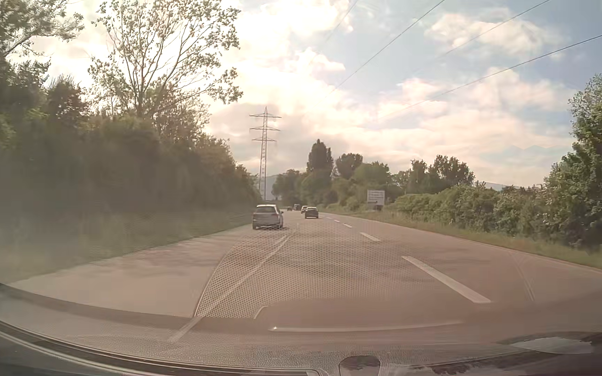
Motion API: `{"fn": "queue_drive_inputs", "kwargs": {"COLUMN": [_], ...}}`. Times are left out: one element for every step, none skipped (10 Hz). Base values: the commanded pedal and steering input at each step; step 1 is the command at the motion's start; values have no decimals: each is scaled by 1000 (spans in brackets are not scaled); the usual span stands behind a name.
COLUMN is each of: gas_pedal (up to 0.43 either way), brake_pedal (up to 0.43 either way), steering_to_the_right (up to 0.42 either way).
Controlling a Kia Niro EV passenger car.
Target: Follow the waypoints while adhering to traffic rules and regulations
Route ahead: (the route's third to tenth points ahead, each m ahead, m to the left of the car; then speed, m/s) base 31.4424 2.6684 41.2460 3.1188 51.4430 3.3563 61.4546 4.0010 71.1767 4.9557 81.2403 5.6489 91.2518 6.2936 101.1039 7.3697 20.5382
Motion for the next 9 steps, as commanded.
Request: {"fn": "queue_drive_inputs", "kwargs": {"gas_pedal": [150, 150, 150, 150, 150, 150, 150, 150, 150], "brake_pedal": [0, 0, 0, 0, 0, 0, 0, 0, 0], "steering_to_the_right": [-6, -6, -6, -6, -6, -6, -6, -6, -6]}}
